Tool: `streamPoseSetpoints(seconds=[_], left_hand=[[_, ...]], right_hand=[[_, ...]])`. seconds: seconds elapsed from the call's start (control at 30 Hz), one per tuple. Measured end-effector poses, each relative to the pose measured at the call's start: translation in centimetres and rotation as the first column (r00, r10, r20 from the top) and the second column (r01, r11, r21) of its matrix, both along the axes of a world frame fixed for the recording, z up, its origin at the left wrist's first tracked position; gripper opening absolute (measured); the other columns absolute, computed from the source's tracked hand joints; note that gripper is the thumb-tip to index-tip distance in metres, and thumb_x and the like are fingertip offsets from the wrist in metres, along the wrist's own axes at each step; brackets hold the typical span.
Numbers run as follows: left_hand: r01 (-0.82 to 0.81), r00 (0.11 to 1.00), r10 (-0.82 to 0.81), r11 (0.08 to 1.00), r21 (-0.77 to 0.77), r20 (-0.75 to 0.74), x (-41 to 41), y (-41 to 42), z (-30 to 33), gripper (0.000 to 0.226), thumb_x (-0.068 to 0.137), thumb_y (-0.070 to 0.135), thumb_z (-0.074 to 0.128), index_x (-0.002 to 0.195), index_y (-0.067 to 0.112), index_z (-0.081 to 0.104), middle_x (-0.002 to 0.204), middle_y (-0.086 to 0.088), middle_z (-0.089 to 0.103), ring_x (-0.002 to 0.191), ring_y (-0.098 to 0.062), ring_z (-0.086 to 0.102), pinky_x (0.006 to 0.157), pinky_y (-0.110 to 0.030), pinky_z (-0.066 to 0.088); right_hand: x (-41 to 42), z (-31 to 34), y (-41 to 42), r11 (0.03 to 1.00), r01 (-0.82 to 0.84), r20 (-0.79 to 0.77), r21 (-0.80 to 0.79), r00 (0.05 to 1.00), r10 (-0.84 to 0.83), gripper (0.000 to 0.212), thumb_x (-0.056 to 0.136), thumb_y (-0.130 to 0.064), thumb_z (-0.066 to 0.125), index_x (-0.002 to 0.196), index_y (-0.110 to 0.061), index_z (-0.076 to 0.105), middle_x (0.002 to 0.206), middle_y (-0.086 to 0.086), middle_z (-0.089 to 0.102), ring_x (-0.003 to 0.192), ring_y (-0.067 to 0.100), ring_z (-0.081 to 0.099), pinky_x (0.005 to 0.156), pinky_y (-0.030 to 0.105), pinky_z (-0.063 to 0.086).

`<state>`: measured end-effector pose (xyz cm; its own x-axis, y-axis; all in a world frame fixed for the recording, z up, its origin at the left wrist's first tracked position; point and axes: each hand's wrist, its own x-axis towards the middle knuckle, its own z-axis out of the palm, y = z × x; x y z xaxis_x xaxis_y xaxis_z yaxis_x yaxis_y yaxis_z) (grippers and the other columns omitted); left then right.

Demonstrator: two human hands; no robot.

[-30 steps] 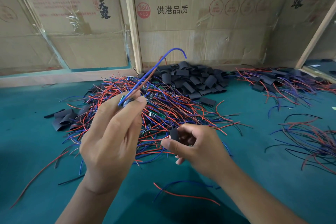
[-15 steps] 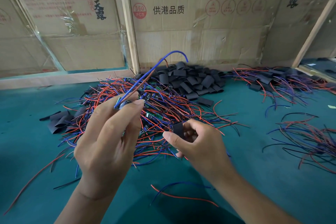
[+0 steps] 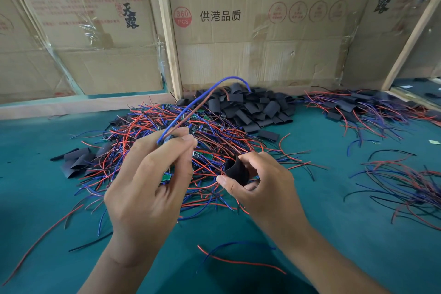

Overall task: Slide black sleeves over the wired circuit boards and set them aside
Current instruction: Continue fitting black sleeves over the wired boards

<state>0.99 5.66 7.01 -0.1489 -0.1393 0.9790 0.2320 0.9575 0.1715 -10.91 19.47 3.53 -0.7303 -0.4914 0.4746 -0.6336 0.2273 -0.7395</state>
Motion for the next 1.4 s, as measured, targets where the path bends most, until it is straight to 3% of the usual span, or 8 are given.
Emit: streamPoseSetpoints(seconds=[0.33,0.47,0.57,0.87,1.0,1.1,1.17,1.4], left_hand=[[0.291,0.837,-0.527,0.66,0.692,0.15,-1.7,1.8,-1.2,0.023,0.099,0.027,0.052,0.114,0.028,0.07,0.109,0.005,0.075,0.107,-0.013,0.07,0.093,-0.027,0.054],[0.182,0.757,-0.53,0.733,0.656,0.382,-1.9,2.1,-1.9,0.029,0.099,0.025,0.049,0.116,0.035,0.07,0.111,0.019,0.072,0.102,0.002,0.066,0.084,-0.007,0.044],[0.056,0.71,-0.407,0.846,0.53,0.574,-1.8,1.9,-2.2,0.029,0.098,0.042,0.048,0.123,0.049,0.062,0.1,0.032,0.067,0.076,0.008,0.061,0.067,-0.006,0.041],[-0.02,0.558,-0.135,0.984,0.176,0.819,-1.9,2.2,-2.5,0.05,0.102,0.045,0.044,0.151,0.037,0.036,0.153,0.02,0.04,0.143,0.006,0.024,0.113,-0.006,0.012],[0.012,0.43,0.032,0.999,-0.042,0.902,-2.2,3.0,-2.8,0.063,0.103,0.049,0.029,0.158,0.036,0.003,0.166,0.016,0.01,0.149,0.005,-0.007,0.12,-0.017,-0.008],[0.0,0.386,0.116,0.992,-0.125,0.915,-2.2,3.5,-2.9,0.068,0.096,0.054,0.012,0.154,0.034,-0.017,0.166,0.013,-0.003,0.143,0.008,-0.023,0.119,-0.021,-0.016],[-0.016,0.429,0.1,0.995,-0.103,0.898,-2.0,3.6,-2.8,0.07,0.096,0.056,0.015,0.156,0.031,-0.012,0.166,0.013,0.003,0.15,0.003,-0.012,0.119,-0.02,-0.014],[-0.061,0.619,-0.098,0.983,0.171,0.78,-1.6,3.6,-2.8,0.055,0.101,0.043,0.039,0.149,0.017,0.031,0.14,0.007,0.054,0.133,0.001,0.035,0.116,-0.032,0.032]], right_hand=[[-0.1,-0.2,-0.1,1.0,-0.014,-0.296,0.018,0.955,0.019,0.026,0.08,-0.055,0.064,0.098,-0.038,0.057,0.084,-0.016,0.064,0.08,0.005,0.054,0.074,0.026,0.046],[-0.5,0.3,0.2,0.983,-0.012,-0.174,0.182,0.984,0.044,0.024,0.082,-0.057,0.061,0.092,-0.035,0.058,0.081,-0.014,0.064,0.077,0.01,0.06,0.075,0.033,0.049],[-0.7,0.7,0.7,0.875,0.218,-0.376,0.432,0.926,-0.045,0.032,0.091,-0.063,0.052,0.104,-0.034,0.059,0.086,-0.011,0.069,0.092,0.015,0.065,0.109,0.041,0.032],[-2.4,0.8,1.5,0.7,0.29,-0.37,0.653,0.928,-0.039,0.026,0.098,-0.044,0.054,0.122,-0.039,0.045,0.116,-0.017,0.069,0.147,0.01,0.03,0.11,0.066,-0.01],[-2.4,0.1,1.3,0.747,0.29,-0.417,0.599,0.909,-0.018,0.025,0.095,-0.035,0.061,0.119,-0.035,0.052,0.11,-0.014,0.07,0.136,0.009,0.046,0.116,0.061,-0.003],[-2.4,0.3,1.4,0.926,0.051,-0.257,0.374,0.965,0.05,0.019,0.086,-0.034,0.07,0.101,-0.027,0.06,0.087,-0.011,0.066,0.088,0.015,0.061,0.101,0.039,0.037],[-2.5,0.5,1.2,0.963,-0.107,-0.113,0.247,0.984,0.138,0.019,0.082,-0.031,0.073,0.096,-0.022,0.064,0.081,-0.011,0.059,0.076,0.014,0.053,0.074,0.031,0.043],[-2.8,-0.2,0.7,0.971,-0.211,-0.061,0.112,0.974,0.219,0.022,0.084,-0.027,0.076,0.105,-0.03,0.069,0.087,-0.005,0.059,0.082,0.01,0.055,0.064,0.015,0.039]])
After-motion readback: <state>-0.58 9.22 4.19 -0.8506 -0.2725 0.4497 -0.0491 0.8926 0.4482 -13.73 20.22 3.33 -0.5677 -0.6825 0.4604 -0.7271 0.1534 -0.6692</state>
